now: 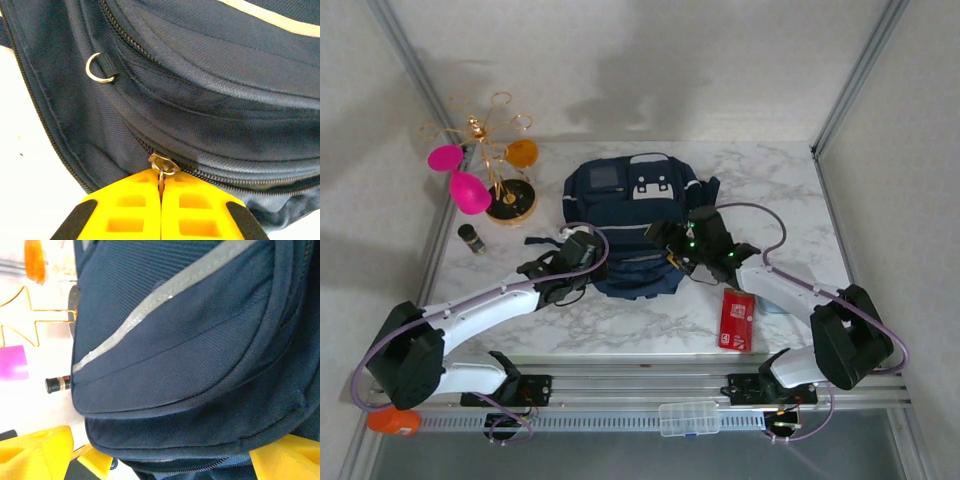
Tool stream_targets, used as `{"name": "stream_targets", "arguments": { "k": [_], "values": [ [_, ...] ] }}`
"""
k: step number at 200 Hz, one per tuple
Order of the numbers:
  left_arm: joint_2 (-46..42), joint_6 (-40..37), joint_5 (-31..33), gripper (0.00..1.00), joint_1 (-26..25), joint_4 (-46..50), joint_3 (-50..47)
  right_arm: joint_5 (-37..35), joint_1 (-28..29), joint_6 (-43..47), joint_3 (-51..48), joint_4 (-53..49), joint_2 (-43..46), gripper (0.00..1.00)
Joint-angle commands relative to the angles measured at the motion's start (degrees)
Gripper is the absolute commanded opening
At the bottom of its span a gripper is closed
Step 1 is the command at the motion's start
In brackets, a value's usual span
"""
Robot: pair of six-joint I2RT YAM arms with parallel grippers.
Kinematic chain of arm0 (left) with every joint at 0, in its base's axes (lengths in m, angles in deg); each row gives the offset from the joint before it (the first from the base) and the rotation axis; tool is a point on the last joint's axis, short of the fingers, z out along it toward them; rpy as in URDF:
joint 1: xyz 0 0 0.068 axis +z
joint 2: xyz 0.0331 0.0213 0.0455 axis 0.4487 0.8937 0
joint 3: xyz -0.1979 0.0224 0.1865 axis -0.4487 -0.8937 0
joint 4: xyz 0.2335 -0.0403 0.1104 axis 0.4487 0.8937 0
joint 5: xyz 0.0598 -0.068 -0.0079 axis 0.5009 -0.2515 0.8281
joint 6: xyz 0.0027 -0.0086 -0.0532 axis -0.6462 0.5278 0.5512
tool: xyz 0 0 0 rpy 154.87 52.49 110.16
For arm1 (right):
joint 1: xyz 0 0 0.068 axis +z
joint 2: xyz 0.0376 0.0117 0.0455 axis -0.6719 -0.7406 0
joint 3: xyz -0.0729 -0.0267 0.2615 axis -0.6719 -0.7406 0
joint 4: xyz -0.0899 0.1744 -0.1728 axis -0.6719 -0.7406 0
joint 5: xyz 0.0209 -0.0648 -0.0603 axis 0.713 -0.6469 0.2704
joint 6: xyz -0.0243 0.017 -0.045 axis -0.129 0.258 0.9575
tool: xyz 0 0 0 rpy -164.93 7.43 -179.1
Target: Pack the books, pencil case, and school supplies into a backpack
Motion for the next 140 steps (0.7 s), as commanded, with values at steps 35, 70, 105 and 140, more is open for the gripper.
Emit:
{"name": "stream_targets", "arguments": {
  "k": [35,70,105,140],
  "values": [
    [1.2,-0.17,-0.8,0.0,-1.19,-2.42,2.12,-10.75,5.5,-13.31,4.08,3.98,-6.91,0.68],
    [1.45,-0.86,1.49,0.0,-1.14,0.0,2.8,-14.46,4.2,-7.05,6.72,0.66,-8.04,0.27],
    [-0.4,-2.22,1.29,0.0,-1.27,1.04,2.72,-10.48,-2.95,2.36,6.62,0.62,-6.27,0.0],
    [0.7,-6.59,3.5,0.0,-1.18,7.33,5.12,-0.88,-11.33,14.79,7.95,0.77,-5.58,0.0]
  ]
}}
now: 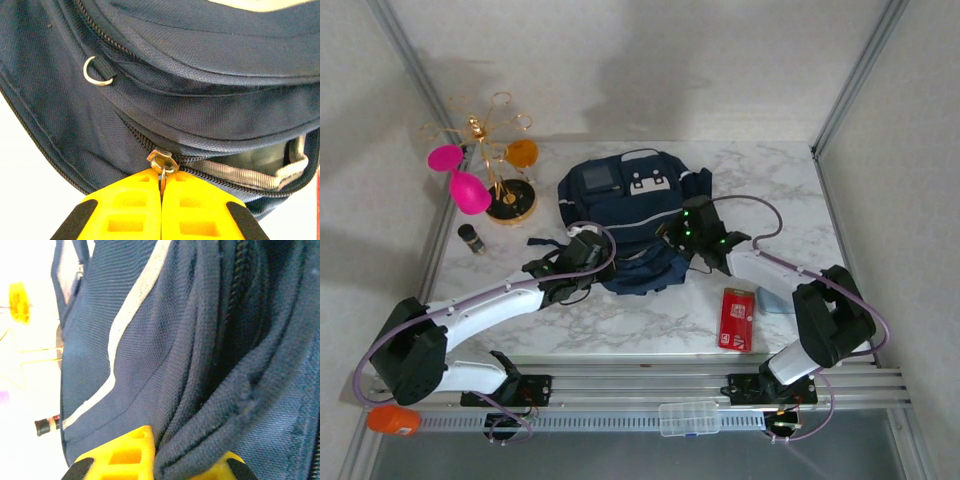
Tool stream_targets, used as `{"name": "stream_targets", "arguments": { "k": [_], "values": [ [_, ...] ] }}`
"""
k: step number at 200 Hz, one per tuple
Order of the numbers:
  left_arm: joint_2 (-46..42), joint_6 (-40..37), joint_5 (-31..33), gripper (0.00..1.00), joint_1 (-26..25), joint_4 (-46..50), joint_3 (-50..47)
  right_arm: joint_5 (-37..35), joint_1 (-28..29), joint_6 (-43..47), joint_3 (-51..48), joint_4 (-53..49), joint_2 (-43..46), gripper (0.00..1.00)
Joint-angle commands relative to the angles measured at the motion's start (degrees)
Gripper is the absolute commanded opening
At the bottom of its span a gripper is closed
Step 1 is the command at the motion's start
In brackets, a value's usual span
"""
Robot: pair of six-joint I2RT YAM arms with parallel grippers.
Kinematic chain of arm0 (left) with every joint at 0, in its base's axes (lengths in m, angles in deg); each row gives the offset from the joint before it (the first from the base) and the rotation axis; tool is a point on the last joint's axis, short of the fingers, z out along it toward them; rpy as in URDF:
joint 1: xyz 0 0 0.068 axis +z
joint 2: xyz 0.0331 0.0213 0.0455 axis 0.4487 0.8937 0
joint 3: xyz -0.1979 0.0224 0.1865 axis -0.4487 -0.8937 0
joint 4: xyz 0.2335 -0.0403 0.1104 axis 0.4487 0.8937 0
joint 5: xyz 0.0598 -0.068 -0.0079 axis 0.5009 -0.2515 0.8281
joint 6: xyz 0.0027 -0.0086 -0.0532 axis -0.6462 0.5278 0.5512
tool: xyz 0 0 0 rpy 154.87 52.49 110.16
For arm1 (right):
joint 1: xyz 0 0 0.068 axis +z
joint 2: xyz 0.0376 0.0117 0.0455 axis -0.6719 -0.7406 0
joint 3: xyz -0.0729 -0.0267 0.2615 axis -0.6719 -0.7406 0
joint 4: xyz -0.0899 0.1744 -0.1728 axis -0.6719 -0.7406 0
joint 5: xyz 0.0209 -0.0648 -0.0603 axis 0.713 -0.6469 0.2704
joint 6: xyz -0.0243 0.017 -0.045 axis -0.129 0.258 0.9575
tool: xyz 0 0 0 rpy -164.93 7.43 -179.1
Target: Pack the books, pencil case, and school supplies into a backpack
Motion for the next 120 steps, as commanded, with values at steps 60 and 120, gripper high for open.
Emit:
{"name": "stream_targets", "arguments": {
  "k": [60,120],
  "values": [
    [4.99,-11.99,13.11,0.0,2.97,8.65,6.04,10.73,-12.84,22.68,6.81,-1.23,0.16,0.0],
    [9.52,-18.19,16.33,0.0,6.77,-2.8,6.39,15.54,-12.82,25.62,6.66,-1.94,-1.93,0.0]
  ]
}}
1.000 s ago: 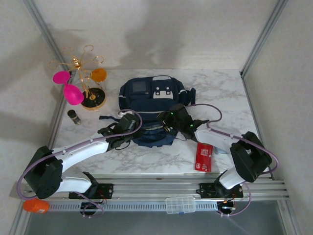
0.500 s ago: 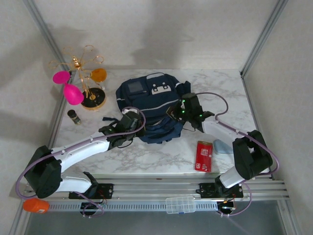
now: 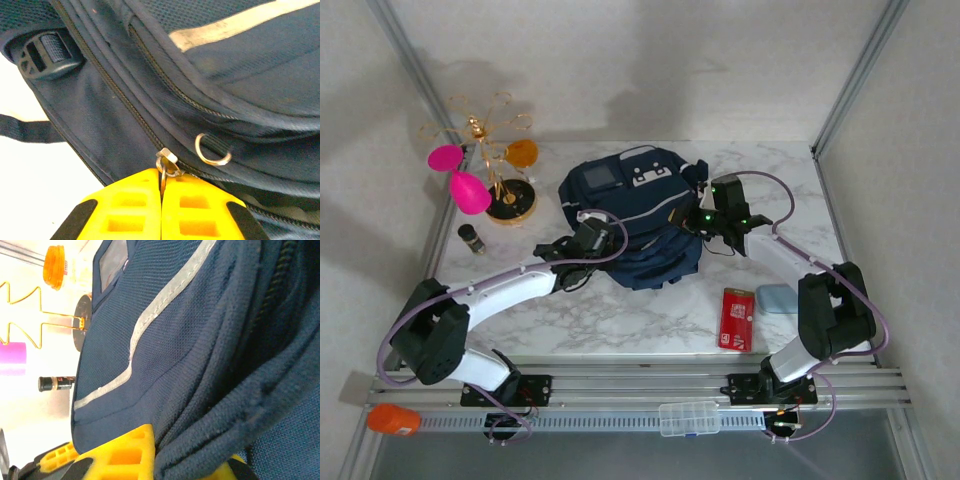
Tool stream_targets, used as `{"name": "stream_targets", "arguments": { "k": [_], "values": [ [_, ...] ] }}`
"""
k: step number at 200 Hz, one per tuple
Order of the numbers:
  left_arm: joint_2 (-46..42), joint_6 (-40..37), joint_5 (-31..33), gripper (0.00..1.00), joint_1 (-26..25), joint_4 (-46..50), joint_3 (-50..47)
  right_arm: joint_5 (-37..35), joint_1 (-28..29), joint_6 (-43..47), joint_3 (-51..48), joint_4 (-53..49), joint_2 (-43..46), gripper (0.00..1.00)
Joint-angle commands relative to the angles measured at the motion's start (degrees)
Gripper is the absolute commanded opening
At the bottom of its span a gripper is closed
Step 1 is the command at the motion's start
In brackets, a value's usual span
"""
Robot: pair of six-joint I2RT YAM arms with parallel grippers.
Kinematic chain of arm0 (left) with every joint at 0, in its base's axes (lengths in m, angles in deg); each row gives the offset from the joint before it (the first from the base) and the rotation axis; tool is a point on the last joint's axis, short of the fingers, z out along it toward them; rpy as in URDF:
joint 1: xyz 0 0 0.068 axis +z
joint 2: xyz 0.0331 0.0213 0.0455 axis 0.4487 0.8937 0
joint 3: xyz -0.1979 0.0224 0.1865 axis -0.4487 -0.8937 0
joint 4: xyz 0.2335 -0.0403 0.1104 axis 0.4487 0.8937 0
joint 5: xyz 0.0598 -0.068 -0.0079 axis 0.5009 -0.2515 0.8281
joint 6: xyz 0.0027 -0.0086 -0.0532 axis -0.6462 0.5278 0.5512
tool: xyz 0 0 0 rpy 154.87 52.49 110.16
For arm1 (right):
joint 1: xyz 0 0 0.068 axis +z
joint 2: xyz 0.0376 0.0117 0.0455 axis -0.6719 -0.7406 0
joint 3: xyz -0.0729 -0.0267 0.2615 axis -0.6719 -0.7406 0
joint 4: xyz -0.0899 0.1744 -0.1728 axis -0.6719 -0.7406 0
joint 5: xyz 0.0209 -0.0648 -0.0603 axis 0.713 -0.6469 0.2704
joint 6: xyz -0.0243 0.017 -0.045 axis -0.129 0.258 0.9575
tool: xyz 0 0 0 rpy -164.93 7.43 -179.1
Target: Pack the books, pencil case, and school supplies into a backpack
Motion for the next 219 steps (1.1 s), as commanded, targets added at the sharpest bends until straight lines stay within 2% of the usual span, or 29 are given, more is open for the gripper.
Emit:
{"name": "stream_targets", "arguments": {
  "k": [1,32,39,46,53,61,86,106,139,164,187,205,219],
  "values": [
    [1.36,-2.9,10.04,0.0,3.46,-2.28,0.86,0.0,-2.43,4.07,1.54,1.63,-0.44,0.0],
    [1.16,-1.65,6.72,0.0,3.26,-1.27,1.54,0.06,-2.4,5.73,2.29,0.78,-0.45,0.0],
    [0.07,-1.16,5.36,0.02,3.13,-1.03,1.03,-0.99,-2.51,6.42,2.76,-0.57,-0.1,0.12],
    [-1.24,-0.72,3.19,0.14,3.0,-0.86,0.5,-2.26,-2.49,7.39,3.17,-2.01,0.25,0.27],
    [-2.72,0.11,1.45,0.28,2.83,-0.45,-0.11,-3.41,-2.7,8.36,3.49,-3.44,0.73,0.37],
    [-4.54,1.56,0.08,0.37,2.49,0.07,-0.97,-5.47,-2.86,8.96,3.14,-4.86,1.79,0.48],
    [-10.61,6.86,-2.73,0.49,-0.05,0.12,-4.48,-9.61,-3.88,9.59,-0.4,-8.38,7.11,0.74],
    [-14.44,11.12,-2.56,0.54,-3.99,-0.61,-6.87,-13.73,-5.95,7.46,-3.18,-14.07,12.07,0.87],
    [-16.53,18.96,-4.98,0.56,-9.49,-5.96,-10.56,-27.26,-10.81,0.88,-9.29,-26.11,22.46,0.98],
    [-15.4,21.61,-6.6,0.57,-14.36,-12.68,-13.24,-38.98,-15.92,-2.25,-13.24,-32.67,31.44,0.99],
    [-12.72,22.4,-6.01,0.57,-17.85,-14.41,-12.03,-40.42,-23.17,-5.93,-17.31,-37.4,37.54,0.99],
    [-10.66,22.42,-6.05,0.58,-19.87,-14.65,-10.29,-43.81,-25.64,-8.43,-19.67,-39.63,39.28,0.99],
    [-9.72,22.09,-6.18,0.59,-20.98,-15.19,-9.42,-43.86,-27.71,-10.29,-21.7,-40.04,39.07,0.99]
  ]
}}
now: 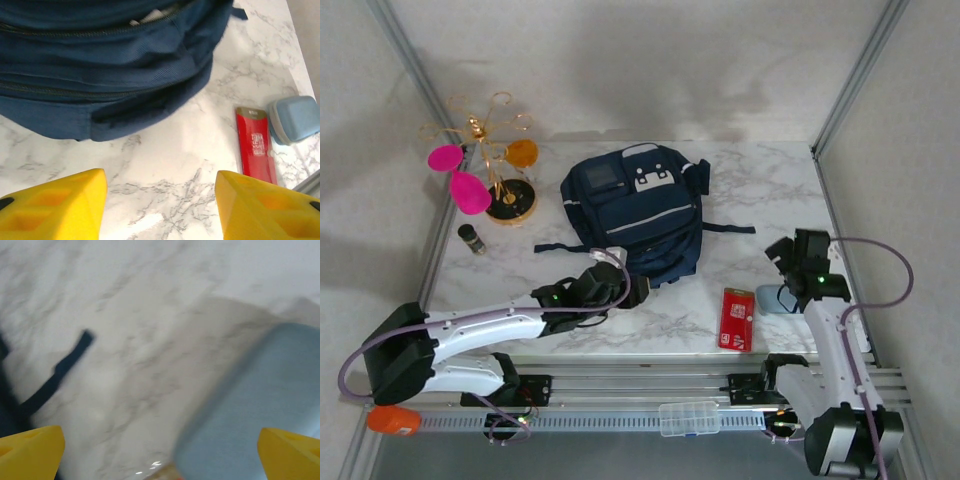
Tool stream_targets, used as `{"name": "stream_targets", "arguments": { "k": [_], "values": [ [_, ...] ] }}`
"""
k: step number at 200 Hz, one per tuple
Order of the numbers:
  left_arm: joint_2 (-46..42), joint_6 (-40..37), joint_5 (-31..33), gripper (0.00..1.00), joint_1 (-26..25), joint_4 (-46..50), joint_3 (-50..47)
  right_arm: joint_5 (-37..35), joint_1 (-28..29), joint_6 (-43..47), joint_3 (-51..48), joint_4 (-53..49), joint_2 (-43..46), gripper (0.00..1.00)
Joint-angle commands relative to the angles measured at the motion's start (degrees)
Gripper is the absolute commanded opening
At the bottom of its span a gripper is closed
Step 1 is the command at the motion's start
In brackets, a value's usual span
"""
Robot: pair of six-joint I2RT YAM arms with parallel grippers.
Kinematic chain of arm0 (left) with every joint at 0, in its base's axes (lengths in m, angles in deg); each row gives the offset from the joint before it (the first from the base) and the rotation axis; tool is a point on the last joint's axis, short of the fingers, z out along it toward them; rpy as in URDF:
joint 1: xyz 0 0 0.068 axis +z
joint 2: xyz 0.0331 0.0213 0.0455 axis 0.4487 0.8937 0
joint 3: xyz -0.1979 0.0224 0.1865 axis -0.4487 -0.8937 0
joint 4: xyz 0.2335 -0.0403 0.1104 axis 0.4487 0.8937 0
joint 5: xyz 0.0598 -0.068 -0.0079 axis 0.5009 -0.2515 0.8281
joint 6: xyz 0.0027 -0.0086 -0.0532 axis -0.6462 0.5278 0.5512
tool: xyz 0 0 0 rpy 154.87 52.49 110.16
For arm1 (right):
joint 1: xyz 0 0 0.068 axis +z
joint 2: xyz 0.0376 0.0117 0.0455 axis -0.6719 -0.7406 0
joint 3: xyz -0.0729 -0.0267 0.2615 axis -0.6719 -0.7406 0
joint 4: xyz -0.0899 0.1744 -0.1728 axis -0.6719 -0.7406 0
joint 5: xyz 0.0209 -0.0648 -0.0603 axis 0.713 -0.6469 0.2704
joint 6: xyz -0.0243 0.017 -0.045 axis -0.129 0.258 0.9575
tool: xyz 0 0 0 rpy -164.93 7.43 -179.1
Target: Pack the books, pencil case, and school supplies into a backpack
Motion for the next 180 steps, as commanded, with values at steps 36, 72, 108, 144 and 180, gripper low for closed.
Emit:
{"name": "stream_targets", "arguments": {
  "k": [36,72,108,144,180],
  "values": [
    [2.41,0.12,-0.89,0.63,-2.9,-4.33,4.06,0.82,-4.39,-11.7,-8.33,-1.8,-2.84,0.99],
    [2.89,-1.4,1.34,0.66,-2.82,-2.04,5.8,3.51,-4.42,-10.24,-10.3,5.11,-7.44,0.99],
    [2.75,-1.49,3.58,0.68,-2.43,-0.25,6.64,9.37,-4.31,-1.68,-7.86,13.01,-12.75,0.98],
    [5.34,-1.01,4.88,0.69,0.23,2.82,8.92,12.94,-3.88,8.18,-0.46,15.17,-20.43,0.92],
    [6.76,1.0,6.29,0.7,3.88,2.48,9.44,16.0,-0.71,16.55,8.74,16.71,-32.28,0.89]
  ]
}}
